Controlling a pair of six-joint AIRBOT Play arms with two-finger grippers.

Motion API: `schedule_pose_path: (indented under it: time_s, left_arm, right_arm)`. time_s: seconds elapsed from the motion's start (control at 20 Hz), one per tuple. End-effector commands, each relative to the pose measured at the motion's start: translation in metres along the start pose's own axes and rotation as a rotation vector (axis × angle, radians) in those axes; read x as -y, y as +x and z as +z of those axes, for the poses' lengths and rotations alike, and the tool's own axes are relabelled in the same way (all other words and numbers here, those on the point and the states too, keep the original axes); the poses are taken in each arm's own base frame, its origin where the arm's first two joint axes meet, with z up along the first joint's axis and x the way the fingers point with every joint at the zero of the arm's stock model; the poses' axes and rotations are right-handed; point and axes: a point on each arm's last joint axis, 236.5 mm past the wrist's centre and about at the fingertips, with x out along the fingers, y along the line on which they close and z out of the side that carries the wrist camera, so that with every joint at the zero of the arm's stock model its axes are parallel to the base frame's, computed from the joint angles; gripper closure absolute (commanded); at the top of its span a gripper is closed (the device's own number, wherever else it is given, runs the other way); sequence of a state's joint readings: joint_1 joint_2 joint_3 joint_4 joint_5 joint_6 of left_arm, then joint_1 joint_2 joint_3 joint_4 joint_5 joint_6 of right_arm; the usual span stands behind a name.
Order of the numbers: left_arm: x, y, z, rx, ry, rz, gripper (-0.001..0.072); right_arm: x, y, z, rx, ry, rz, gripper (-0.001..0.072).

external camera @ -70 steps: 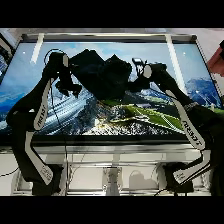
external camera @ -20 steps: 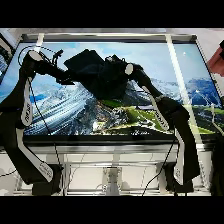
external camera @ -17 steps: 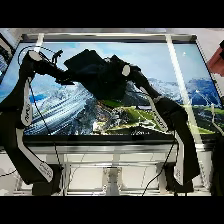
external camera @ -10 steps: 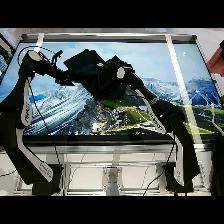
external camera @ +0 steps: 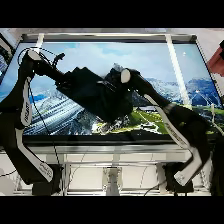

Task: Fold the clothes and pants, and hang the long-sleeved shirts on hangers.

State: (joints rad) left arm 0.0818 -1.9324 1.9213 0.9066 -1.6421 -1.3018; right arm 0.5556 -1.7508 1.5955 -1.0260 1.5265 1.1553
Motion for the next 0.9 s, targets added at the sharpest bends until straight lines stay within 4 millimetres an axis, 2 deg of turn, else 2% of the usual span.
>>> schedule_pose_path:
  time_s: [0.0,0.1,0.25,0.45,0.5,0.55,0.65,0.7,0.75,0.8,0.85]
  left_arm:
    - [0.006,-0.004,-0.016,-0.061,-0.005,-0.019,0.0351]
    - [0.009,-0.004,-0.015,-0.06,-0.014,-0.018,0.0351]
    - [0.01,-0.003,-0.016,-0.063,-0.074,-0.015,0.0351]
    - [0.008,-0.002,-0.005,-0.019,-0.095,-0.005,0.0355]
    - [0.006,-0.002,0.0,0.005,-0.098,0.0,0.0382]
    - [0.007,0.001,0.006,0.023,-0.096,0.004,0.0462]
    - [0.009,0.01,0.013,0.037,-0.087,0.006,0.0477]
    - [0.011,0.017,0.012,0.025,-0.084,0.004,0.0475]
    - [0.012,0.025,0.011,0.007,-0.083,0.001,0.0472]
    - [0.012,0.033,0.01,-0.009,-0.084,-0.002,0.0451]
    - [0.01,0.042,0.009,-0.024,-0.088,-0.004,0.0334]
  right_arm:
    - [-0.001,0.012,-0.069,0.007,0.126,-0.078,0.0686]
    - [0.001,0.018,-0.094,0.03,0.183,-0.088,0.0686]
    - [-0.001,0.024,-0.12,0.014,0.223,-0.1,0.0685]
    - [0.024,0.03,-0.175,-0.044,0.306,-0.25,0.0685]
    - [0.026,0.03,-0.182,-0.029,0.306,-0.274,0.0684]
    - [0.026,0.029,-0.184,-0.001,0.311,-0.286,0.0645]
    - [0.025,0.021,-0.177,0.073,0.298,-0.306,0.0428]
    - [0.025,0.013,-0.167,0.121,0.284,-0.319,0.0349]
    - [0.024,0.005,-0.158,0.166,0.27,-0.33,0.0317]
    - [0.023,-0.005,-0.147,0.209,0.253,-0.342,0.0317]
    - [0.022,-0.016,-0.136,0.248,0.237,-0.351,0.0316]
